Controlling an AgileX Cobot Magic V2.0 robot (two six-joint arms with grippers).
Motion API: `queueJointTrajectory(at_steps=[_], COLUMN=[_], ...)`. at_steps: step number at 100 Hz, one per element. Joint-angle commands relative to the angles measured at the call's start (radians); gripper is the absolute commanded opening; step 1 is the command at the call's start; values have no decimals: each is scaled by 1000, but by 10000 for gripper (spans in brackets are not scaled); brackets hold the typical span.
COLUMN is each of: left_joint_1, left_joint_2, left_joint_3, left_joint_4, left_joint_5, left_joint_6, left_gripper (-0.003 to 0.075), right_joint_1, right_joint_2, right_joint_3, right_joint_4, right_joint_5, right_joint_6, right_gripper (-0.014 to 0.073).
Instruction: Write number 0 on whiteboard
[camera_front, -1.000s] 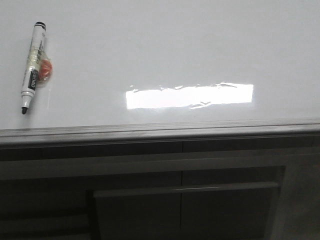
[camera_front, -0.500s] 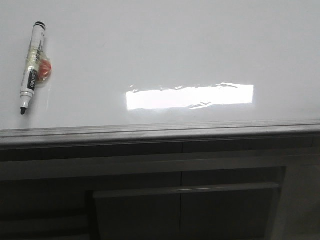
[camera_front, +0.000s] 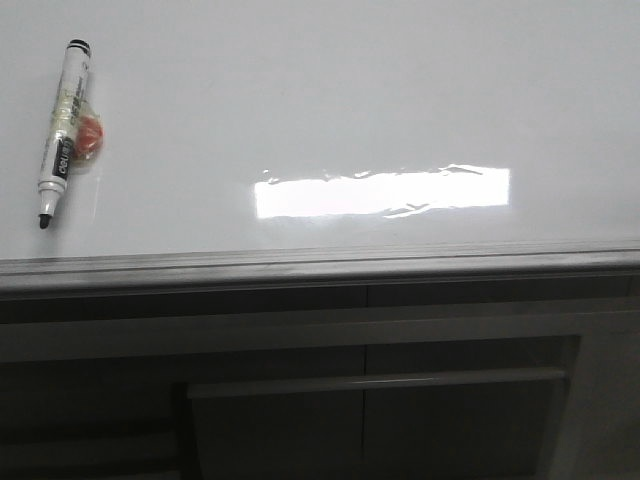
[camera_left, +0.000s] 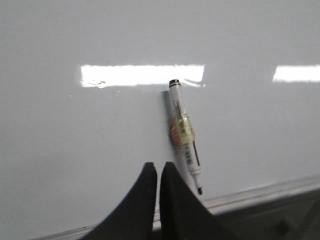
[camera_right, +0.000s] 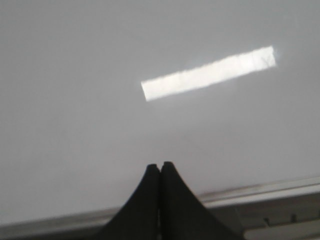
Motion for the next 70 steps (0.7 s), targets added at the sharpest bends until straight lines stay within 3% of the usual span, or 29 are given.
queueJointTrajectory(at_steps=[1,13,19,30,43,50,62,70], left_joint_1=[-47,-143,-200,-296,-378,-407,-432,-434], left_joint_2=[96,234,329,475,581,610,654,689], left_joint_3=[-120,-226,-277,-347,-371,-371,-371,-371], left_joint_4=[224,527,624,640,552,496,408,370], left_joint_5=[21,134,217,253,131,60,-44,-88], left_joint_6=[-10,-202,-275,-339,-438,-464,-487,-487], left_gripper=[-20,-20,-20,-19,9,94,318,384], right_joint_1=[82,197,232,265,265,265,265,265], right_joint_2=[110,216,250,283,290,290,290,290], right_joint_3=[-116,-184,-189,-189,-189,-189,-189,-189], right_joint_4=[-4,-4,-7,-7,-7,-10,-10,-10], right_joint_5=[121,272,281,243,206,212,225,225], right_joint_6=[-156,-226,-226,-226,-226,-226,-226,-226], right_gripper=[-67,-60,-8,181,393,423,423,423])
